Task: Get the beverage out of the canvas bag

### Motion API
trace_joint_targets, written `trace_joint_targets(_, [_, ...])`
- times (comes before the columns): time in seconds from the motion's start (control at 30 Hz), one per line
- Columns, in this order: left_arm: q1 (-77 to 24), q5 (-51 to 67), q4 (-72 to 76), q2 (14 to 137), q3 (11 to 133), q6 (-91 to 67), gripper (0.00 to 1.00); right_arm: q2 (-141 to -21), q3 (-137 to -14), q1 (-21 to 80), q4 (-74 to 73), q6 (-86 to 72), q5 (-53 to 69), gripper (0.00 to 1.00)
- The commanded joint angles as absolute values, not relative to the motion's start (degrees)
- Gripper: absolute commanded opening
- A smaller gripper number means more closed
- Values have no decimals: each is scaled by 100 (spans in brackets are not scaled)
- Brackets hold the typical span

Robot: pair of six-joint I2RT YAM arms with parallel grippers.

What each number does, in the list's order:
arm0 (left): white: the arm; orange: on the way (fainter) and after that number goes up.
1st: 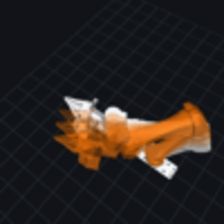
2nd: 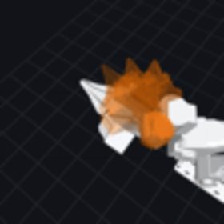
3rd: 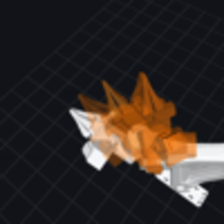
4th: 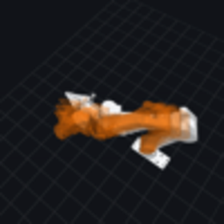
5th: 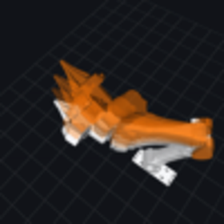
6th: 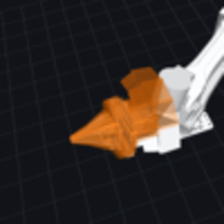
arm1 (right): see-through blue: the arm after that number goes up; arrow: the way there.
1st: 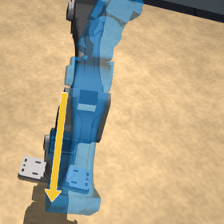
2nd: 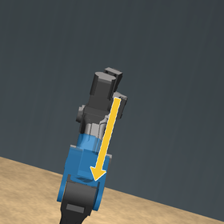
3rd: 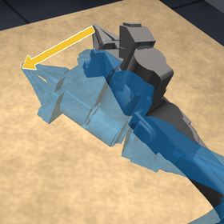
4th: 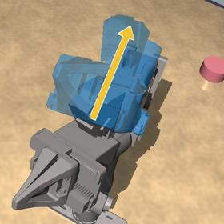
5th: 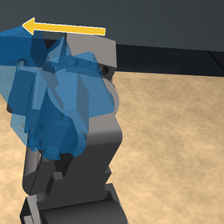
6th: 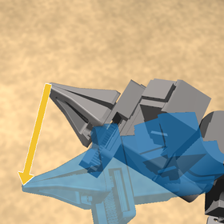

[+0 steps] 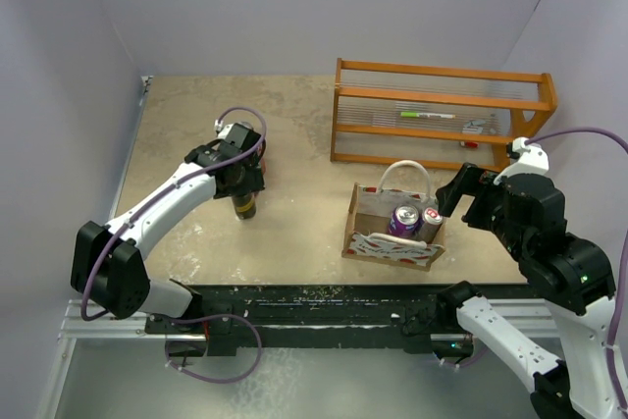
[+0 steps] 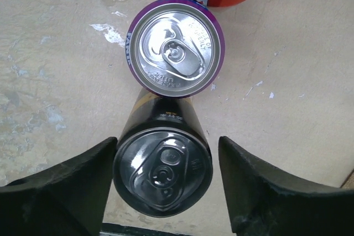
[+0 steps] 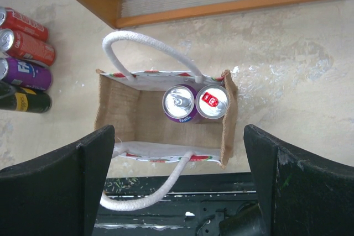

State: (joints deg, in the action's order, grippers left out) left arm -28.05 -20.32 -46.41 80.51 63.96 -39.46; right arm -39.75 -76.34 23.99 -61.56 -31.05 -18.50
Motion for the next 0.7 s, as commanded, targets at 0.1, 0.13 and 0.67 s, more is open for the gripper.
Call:
trace_joint_targets(0.1, [-2751,-1938,-4790,7866,6759,-4103,94,-3958,-7625,2408,-5894,-3080,-1756,100])
trace_joint_targets(0.13, [-2751,-1930,-4848,7821,6802,-4109,96,-3960,-7613,2408,-5871,-3098,-1712,100])
trace_joint_targets(0.67, [-2751,-247,-5499,6335,6439,-4976,99,-3664,-7374,2408,-5858,-3660,-1000,100])
